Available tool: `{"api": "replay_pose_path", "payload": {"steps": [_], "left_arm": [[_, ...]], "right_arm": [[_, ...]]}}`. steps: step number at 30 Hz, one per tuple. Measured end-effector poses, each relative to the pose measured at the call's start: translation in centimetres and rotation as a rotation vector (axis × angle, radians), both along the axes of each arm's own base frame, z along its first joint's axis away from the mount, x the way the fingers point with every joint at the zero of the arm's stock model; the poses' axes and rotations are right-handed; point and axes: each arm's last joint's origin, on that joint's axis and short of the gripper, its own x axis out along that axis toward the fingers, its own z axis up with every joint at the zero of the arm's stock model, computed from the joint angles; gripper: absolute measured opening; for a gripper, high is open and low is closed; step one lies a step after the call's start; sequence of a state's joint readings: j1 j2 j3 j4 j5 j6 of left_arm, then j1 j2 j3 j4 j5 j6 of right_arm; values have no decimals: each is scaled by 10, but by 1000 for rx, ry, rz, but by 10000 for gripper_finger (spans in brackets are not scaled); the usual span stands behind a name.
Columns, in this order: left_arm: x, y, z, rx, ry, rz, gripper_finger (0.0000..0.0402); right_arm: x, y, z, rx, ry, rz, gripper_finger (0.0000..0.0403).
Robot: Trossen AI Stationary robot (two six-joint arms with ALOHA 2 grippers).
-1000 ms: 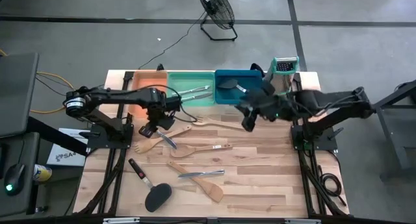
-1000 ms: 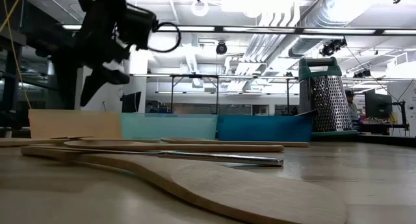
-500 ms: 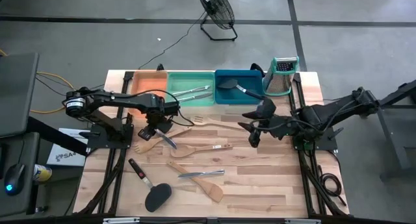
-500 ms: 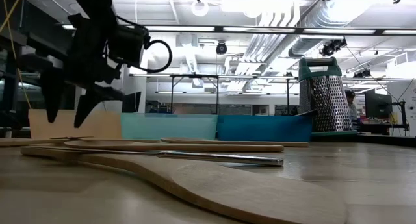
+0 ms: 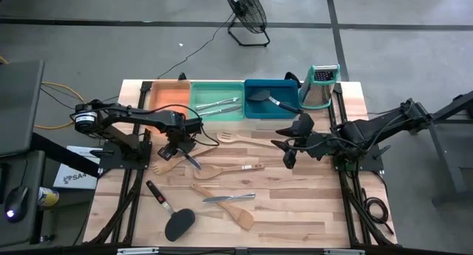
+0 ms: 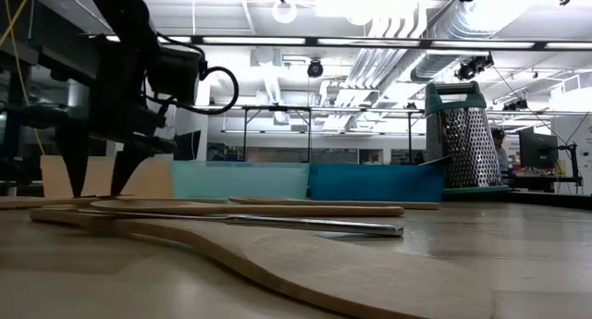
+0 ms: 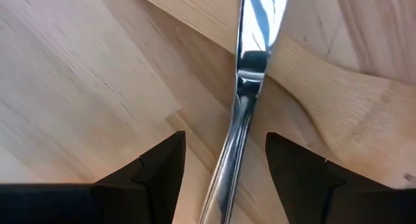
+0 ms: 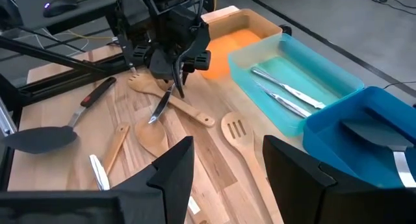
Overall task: Pick & Place Kitchen Items
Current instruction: Put the silver table knife into the green bin
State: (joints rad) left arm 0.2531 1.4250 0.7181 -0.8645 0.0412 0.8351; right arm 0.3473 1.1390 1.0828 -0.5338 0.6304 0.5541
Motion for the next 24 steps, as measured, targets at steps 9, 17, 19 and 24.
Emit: {"api": "replay_pose_path", "payload": {"steps": [9, 17, 19, 24], "left_arm": [[-7, -2, -13, 6, -12, -23, 209], [-7, -2, -17, 12, -29, -26, 196], [-7, -2, -17, 13, -31, -26, 183], [-6, -3, -17, 17, -35, -50, 145]], "right_arm": [[0, 0, 0, 0, 0, 0, 175], [0, 0, 0, -2, 5, 0, 175], [-1, 0, -1, -7, 9, -5, 175], [-1, -1, -1, -19, 12, -22, 175]]}}
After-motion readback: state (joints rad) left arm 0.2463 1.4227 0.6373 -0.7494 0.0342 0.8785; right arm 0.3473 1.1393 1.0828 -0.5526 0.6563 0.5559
